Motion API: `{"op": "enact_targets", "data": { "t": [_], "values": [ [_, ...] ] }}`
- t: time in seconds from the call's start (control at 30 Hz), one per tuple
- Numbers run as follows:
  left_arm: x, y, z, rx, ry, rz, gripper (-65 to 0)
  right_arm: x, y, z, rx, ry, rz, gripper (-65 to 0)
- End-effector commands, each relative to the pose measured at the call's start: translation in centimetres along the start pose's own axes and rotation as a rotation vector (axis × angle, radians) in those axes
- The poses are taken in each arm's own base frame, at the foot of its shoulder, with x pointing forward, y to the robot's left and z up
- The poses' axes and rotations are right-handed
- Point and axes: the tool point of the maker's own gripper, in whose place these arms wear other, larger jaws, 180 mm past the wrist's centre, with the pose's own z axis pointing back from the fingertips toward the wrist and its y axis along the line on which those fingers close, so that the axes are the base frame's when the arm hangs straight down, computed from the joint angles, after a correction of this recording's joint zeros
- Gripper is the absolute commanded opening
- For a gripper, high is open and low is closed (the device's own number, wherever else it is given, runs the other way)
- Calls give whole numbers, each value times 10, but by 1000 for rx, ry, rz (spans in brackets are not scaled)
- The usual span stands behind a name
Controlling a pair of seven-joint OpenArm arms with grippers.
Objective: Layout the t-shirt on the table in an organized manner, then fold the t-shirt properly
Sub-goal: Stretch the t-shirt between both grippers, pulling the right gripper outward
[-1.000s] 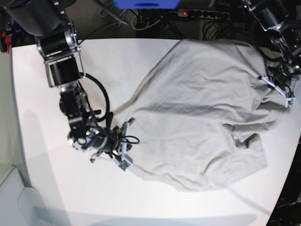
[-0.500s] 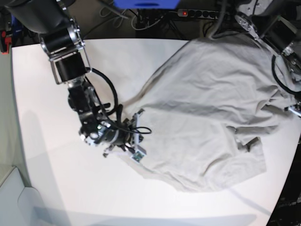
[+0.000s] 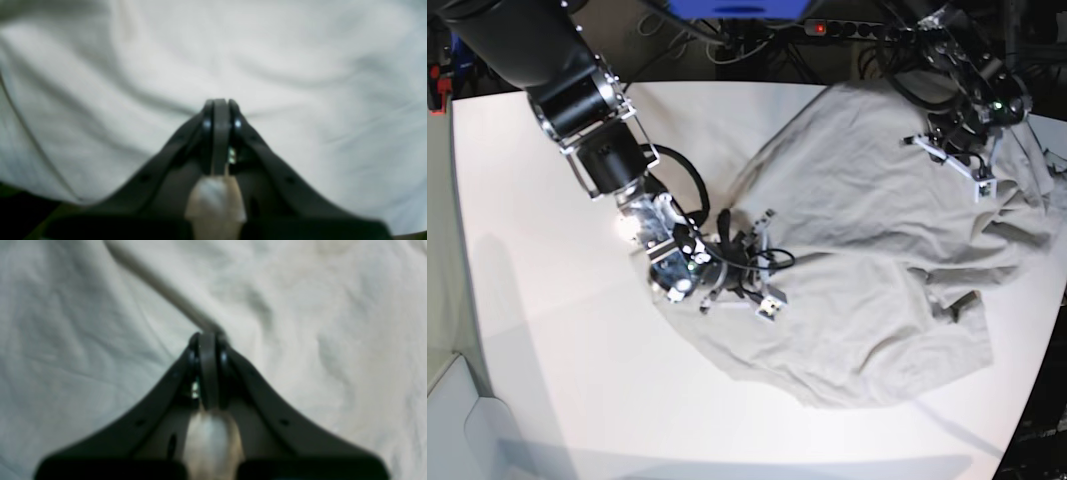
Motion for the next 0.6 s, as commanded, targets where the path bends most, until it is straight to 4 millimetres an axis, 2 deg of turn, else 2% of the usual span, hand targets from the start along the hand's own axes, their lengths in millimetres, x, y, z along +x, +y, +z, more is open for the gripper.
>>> {"op": "enact_targets", "data": {
  "t": [0.0,0.03,0.1,0.13,0.27,0.33,0.43,0.5,0.57],
  "values": [
    [8,1,-1,0,-24,-5,-648,-5,-15,5,-31,22,7,-643],
    [4,1,-7,-7,-15,3,-648,-12,-19,5,-38,32,-2,-643],
    [0,15,-14,2,3,-2,-648,-19,-35,8,-94,33,-33,-643],
    [-2,21,-19,2,14,0,-648,-26,-49,13,-147,36,-58,-643],
    [11,35,-22,17,3,-8,-648,-57,-94,34,-308,76,-123,-643],
    [25,40,-21,27,-21,-19,-648,-74,-109,44,-349,110,-133,-643],
    [56,46,-20,38,-72,-30,-648,-104,-121,58,-376,176,-142,-643],
    [74,52,-24,36,-87,-25,-648,-132,-115,62,-372,249,-157,-643],
    [95,63,-27,42,-100,-22,-648,-145,-109,66,-364,283,-155,-643]
  ]
}}
